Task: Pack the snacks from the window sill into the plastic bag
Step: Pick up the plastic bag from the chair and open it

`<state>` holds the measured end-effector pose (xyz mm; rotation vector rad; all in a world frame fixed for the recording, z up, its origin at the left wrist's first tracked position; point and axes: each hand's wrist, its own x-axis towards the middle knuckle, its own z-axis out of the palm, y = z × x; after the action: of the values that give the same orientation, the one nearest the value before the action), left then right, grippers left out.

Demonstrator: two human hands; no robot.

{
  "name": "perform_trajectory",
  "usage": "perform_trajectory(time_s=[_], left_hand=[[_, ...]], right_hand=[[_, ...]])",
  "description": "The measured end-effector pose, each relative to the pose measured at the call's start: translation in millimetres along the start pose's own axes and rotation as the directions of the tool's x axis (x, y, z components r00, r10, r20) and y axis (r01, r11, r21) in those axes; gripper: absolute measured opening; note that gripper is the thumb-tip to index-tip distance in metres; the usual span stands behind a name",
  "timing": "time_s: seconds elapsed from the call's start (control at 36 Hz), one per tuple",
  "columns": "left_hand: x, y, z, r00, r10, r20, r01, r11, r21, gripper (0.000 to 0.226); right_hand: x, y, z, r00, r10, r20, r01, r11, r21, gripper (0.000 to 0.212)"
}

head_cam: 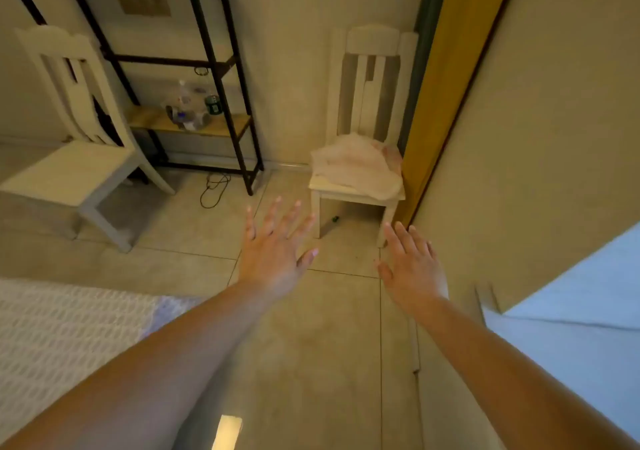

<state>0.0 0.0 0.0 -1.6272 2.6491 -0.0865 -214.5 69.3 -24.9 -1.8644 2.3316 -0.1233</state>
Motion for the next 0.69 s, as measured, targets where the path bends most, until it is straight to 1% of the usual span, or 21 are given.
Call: perform_trajectory(time_s=[0.11,0.17,0.28,0.42,0.56,0.61,0.69], left_hand=[[10,5,22,0.997,-0.010,0.076,0.011,1.000,-0.014,0.060],[20,6,30,0.996,0.013,0.085,-0.009,0.998,-0.054,0.060],[51,-4,42,0.995,0.001,0.100,0.009,0.995,-0.100,0.060],[105,-25,48,0.995,0.021,0.099,-0.009,0.993,-0.121,0.060],[161,-48,49,0.992,0.051,0.116,-0.033,0.987,-0.158,0.061],[185,-56,53,0.989,0.075,0.126,-0.055,0.987,-0.153,0.061],[220,-66,57,0.990,0.080,0.119,-0.061,0.986,-0.156,0.062]], right_hand=[[13,-4,21,0.995,0.034,0.091,-0.039,0.997,0.059,0.067],[26,-9,29,0.994,0.045,0.097,-0.056,0.991,0.120,0.067],[63,-18,34,0.985,0.138,0.102,-0.158,0.963,0.220,0.066],[119,-31,31,0.985,0.143,0.096,-0.161,0.963,0.214,0.065],[178,-42,24,0.979,0.184,0.089,-0.197,0.965,0.173,0.065],[200,-44,25,0.973,0.208,0.098,-0.222,0.962,0.162,0.065],[230,-48,26,0.961,0.247,0.127,-0.269,0.943,0.195,0.065]])
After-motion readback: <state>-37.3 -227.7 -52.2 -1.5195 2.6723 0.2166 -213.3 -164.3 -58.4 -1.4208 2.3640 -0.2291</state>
